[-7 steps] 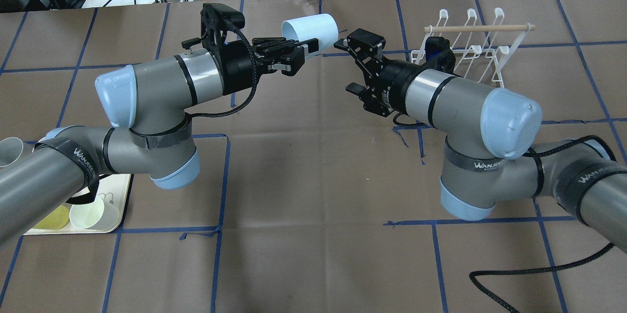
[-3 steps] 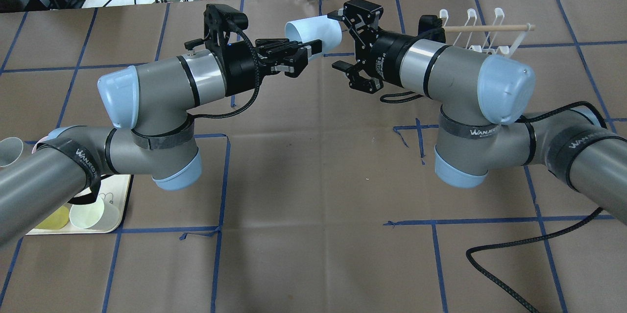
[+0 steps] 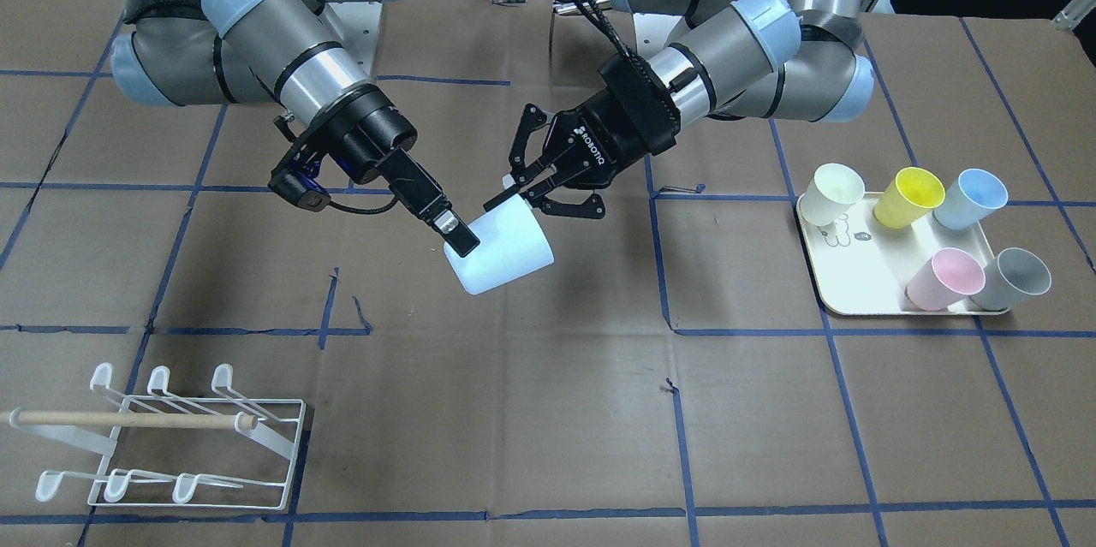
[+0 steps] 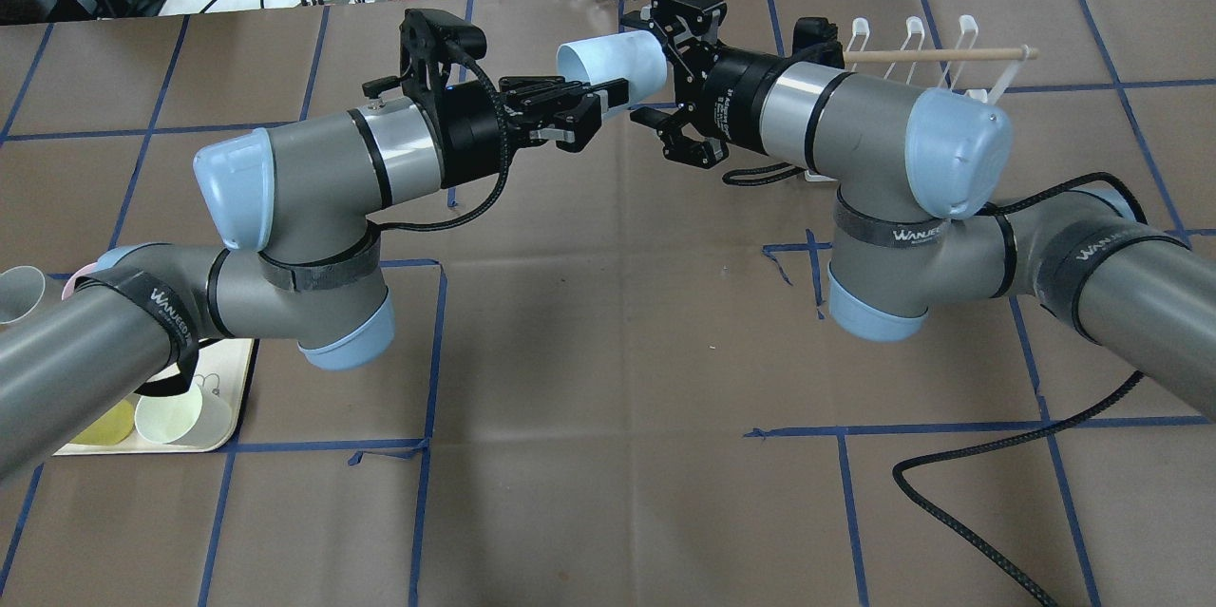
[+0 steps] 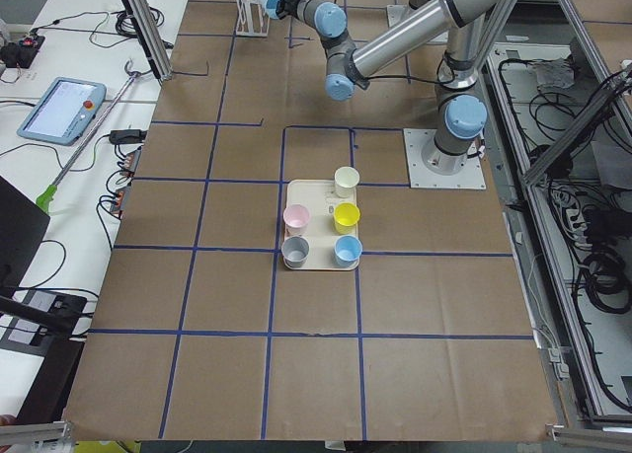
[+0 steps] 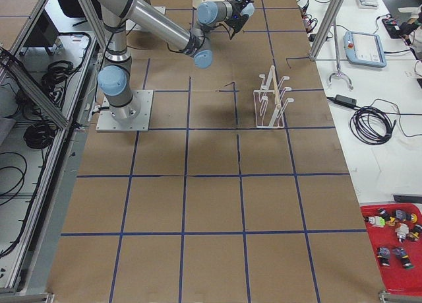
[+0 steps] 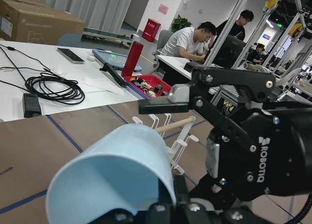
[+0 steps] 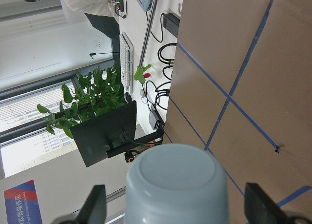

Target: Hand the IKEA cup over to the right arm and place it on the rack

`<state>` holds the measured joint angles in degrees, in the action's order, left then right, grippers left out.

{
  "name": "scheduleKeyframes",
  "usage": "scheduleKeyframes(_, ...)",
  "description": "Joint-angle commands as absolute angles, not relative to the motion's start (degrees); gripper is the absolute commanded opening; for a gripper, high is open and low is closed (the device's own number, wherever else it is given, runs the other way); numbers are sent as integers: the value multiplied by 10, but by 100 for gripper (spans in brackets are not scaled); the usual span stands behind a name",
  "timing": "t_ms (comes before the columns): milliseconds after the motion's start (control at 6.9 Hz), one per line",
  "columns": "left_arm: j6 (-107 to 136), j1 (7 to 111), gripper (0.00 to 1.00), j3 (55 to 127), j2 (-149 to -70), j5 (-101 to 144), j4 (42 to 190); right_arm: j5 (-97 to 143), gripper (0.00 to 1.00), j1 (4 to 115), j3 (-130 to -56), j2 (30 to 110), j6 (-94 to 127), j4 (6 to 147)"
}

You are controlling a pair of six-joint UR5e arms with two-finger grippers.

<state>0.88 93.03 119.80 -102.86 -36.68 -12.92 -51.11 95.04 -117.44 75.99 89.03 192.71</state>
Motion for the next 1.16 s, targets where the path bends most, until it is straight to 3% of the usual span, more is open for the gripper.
scheduleKeyframes(0,10,931,0,1198,-1028,-367,-129,-512,99,952,-1173,757,890,1926)
scheduleKeyframes(724,19,932,0,1198,-1027,-367,-129,-519,97,959,-1164,751,890,1919)
scheduleKeyframes(869,19,932,1,1198,-1027,-367,-129,-514,79,959,-1164,751,891,1919)
scheduleKeyframes(1014,20,932,1,1198,-1027,-367,-129,-514,69,959,-1164,751,891,1918)
